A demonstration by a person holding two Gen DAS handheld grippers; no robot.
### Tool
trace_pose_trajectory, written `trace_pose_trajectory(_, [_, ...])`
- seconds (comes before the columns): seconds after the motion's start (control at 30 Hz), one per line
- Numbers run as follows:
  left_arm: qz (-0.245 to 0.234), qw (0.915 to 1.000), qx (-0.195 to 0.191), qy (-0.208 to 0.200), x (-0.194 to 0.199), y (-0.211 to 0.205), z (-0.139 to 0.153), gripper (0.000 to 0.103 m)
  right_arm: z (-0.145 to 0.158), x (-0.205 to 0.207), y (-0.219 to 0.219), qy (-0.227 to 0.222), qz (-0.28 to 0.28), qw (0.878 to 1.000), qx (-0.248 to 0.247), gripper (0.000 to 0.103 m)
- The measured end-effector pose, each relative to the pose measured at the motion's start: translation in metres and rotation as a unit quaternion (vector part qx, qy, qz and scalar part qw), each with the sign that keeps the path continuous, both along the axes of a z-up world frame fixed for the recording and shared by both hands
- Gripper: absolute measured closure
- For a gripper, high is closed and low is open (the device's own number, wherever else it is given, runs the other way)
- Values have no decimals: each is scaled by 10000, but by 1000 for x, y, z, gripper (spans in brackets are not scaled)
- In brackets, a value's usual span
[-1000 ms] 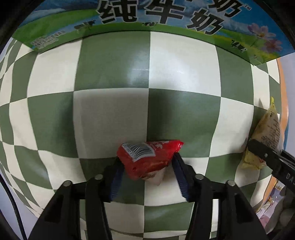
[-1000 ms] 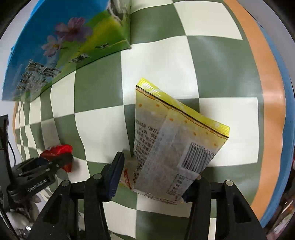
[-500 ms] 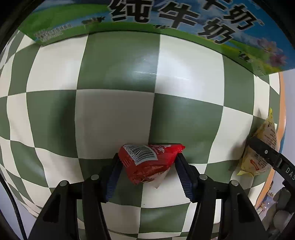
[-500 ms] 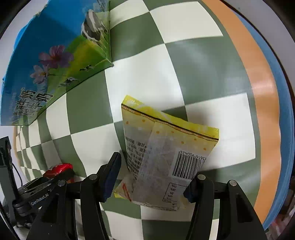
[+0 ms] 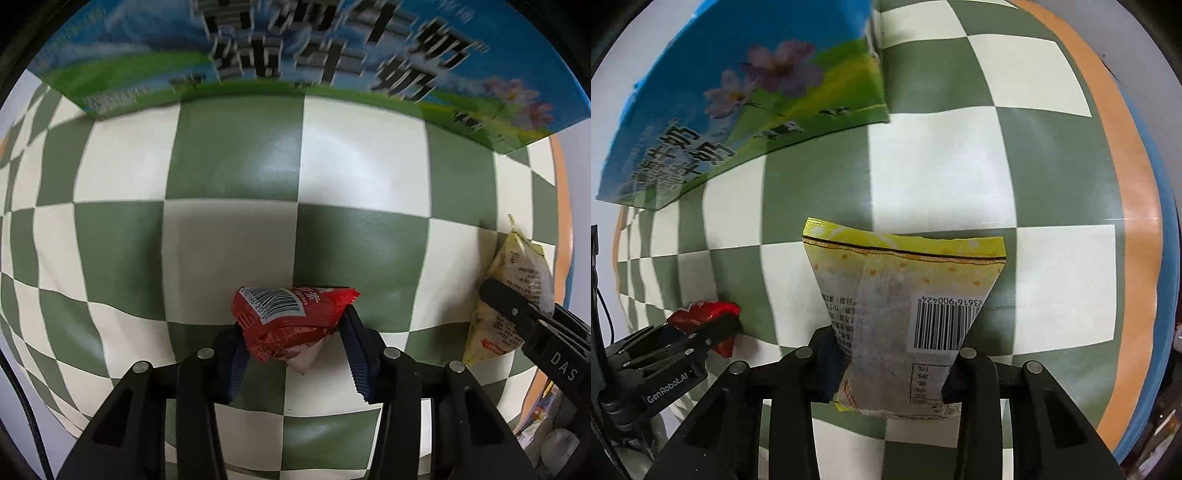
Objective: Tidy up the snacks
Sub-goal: 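Grasp the red triangle candy with the left tool while the right tool grasps the yellow-edged clear bag, then carry both packets into the box and open both tools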
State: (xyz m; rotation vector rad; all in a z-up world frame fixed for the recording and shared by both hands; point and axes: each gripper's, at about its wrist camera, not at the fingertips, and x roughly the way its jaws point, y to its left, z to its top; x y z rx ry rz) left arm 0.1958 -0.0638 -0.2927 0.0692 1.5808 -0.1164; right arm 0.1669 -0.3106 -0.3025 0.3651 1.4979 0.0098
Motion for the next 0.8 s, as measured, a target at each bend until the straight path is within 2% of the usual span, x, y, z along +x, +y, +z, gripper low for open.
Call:
trace_pose_trajectory(0.13, [-19,9996,-202,-180,-2,-1,28,60,19,-1,3,-143,23,9994,305,64])
trace_pose_trajectory(0.23, [-15,9983,-453,-361,0,3,59,60,43,3,5,-308,67,9980,547,64])
trace_pose_trajectory(0.4, [48,9930,-938,-717,19,11,124,60,102,13,7,-750,116,9926,943,64])
trace_pose_trajectory(0.43, [50,9920,-1004,-768,26,12,130,60,113,17,4,-834,113,9913,1009,64])
trace_pose_trajectory(0.6, [26,9884,-1144,-996,77,23,168,60,167,70,9,-1204,213,9857,1164,64])
trace_pose_trajectory(0.63, [8,9887,-1092,-1029,90,16,166,60,176,86,10,-1263,234,9853,1128,64])
trace_pose_trajectory(0.73, [29,9896,-921,-1105,134,22,169,60,187,128,24,-1365,296,9858,929,64])
trace_pose_trajectory(0.8, [90,9907,-837,-1068,163,25,168,60,182,170,46,-1315,335,9873,831,64])
